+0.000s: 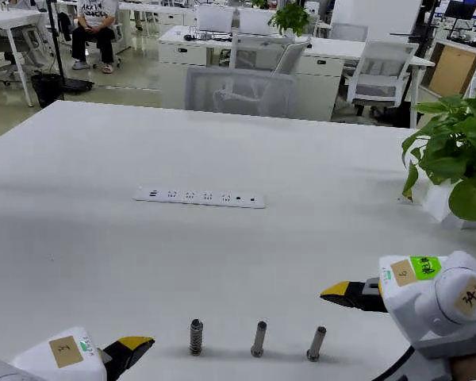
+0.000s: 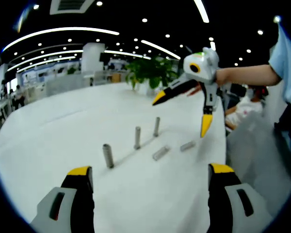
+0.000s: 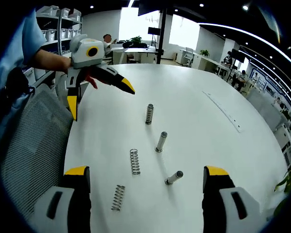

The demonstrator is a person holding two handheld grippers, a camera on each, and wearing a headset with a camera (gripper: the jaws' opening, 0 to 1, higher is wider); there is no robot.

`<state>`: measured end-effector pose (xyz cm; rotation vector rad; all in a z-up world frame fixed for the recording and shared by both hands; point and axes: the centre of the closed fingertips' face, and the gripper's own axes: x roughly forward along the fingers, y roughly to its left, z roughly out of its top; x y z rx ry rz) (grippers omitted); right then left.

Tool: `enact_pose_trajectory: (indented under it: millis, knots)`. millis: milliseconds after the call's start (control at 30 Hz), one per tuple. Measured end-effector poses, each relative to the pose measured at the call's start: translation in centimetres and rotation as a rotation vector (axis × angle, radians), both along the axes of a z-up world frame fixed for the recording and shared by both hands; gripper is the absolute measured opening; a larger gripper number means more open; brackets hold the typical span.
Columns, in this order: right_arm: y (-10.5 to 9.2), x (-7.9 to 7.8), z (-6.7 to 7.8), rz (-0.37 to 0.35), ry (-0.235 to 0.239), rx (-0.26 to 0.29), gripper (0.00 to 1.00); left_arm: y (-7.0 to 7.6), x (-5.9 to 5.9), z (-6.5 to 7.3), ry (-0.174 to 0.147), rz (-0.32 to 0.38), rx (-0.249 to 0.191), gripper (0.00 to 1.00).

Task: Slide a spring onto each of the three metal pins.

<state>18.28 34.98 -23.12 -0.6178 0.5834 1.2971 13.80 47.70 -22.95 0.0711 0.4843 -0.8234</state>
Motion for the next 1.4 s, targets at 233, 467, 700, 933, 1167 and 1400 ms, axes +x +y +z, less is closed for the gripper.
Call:
enact_pose_trajectory:
  millis: [233,467,700,933,1167,1400]
  knots:
    - [-2.8,-1.0,-0.4,-0.109,0.009,0.029,0.97,0.3,0.1,-0.7,0.013,0.0,0.004,1.0]
    - [-5.5,-2.2,-0.7,-0.23,0.028,0.074,0.97,0.6,-0.2,-1.1,0.029,0.003,0.003,1.0]
    - [-7.8,-3.3,-0.9,-0.331,0.038,0.106,0.96,0.8,-0.2,-1.3,0.036,-0.003,0.011,1.0]
    - [-9.7,-4.3,-1.1,-0.412,0.04,0.127,0.96,0.9,-0.4,-1.8,0.049,-0.013,0.017,0.98]
    - [-10.4,-5.0,-1.5,-0.445,0.044,0.127,0.96,0.6,-0.6,-2.1,0.054,-0.035,0.029,0.98]
    - [-10.4,-5.2,-1.3,-0.46,0.042,0.141,0.95,-0.5,-0.6,-2.0,0.017,-0.086,0.054,0.92]
